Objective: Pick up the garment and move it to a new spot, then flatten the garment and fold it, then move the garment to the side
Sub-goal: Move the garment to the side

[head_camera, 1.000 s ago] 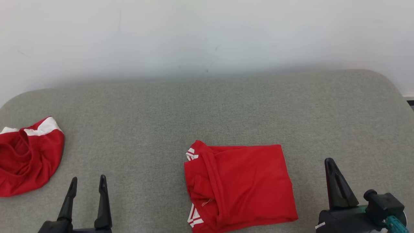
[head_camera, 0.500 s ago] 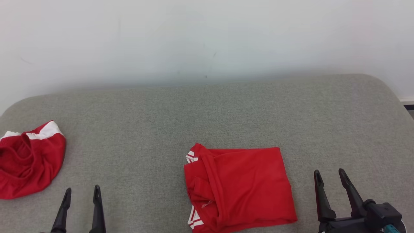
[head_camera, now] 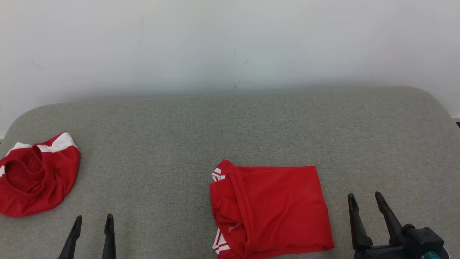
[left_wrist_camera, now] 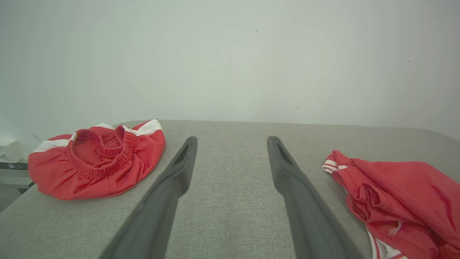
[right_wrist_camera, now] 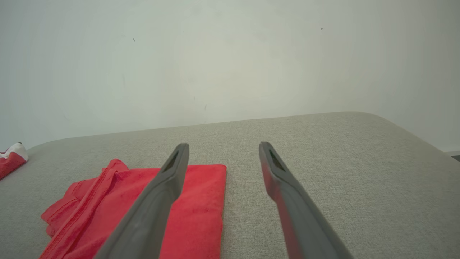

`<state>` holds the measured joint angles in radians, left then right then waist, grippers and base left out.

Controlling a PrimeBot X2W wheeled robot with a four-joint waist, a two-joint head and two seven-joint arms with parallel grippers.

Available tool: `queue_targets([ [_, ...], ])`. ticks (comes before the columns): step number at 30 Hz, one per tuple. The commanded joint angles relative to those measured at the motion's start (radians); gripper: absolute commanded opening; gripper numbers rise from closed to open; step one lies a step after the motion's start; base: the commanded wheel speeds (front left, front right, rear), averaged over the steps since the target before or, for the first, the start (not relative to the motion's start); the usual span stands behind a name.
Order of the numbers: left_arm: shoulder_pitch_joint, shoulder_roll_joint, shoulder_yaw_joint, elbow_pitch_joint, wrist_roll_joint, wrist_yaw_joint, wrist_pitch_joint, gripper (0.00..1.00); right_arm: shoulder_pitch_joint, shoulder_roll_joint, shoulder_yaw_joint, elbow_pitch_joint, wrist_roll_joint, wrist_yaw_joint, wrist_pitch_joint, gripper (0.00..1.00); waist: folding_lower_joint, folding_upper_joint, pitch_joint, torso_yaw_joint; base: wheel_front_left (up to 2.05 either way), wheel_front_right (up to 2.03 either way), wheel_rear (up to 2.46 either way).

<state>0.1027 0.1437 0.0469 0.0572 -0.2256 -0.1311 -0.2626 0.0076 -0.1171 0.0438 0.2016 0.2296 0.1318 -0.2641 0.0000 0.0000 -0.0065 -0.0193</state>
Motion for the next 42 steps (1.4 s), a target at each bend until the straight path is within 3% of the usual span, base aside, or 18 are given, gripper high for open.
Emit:
queue_targets([
  [1,0.007,0.011,-0.003,-0.001,-0.008,0.001,-0.003,1.0,0.01,-0.005,0.001,0.001,0.0,-0.003,0.0,1.0,0.0,0.0,0.0,0.002,0.0,0.0,0.0],
  [22,-0.013,0.033,-0.031,0.006,-0.019,0.001,-0.003,1.0,-0.041,-0.026,0.026,0.066,0.018,-0.003,0.014,1.0,0.0,0.0,0.005,0.017,0.0,0.0,0.0],
  [33,-0.045,0.037,-0.06,0.01,-0.015,0.001,-0.003,1.0,-0.205,-0.052,0.066,0.308,0.036,-0.003,0.123,1.0,0.0,0.0,0.035,0.08,0.0,0.0,0.0],
  [42,-0.067,0.033,-0.072,0.019,-0.02,0.001,-0.003,1.0,-0.321,-0.033,0.085,0.558,0.06,-0.003,0.149,1.0,0.0,0.0,0.062,0.12,0.0,0.0,0.0],
])
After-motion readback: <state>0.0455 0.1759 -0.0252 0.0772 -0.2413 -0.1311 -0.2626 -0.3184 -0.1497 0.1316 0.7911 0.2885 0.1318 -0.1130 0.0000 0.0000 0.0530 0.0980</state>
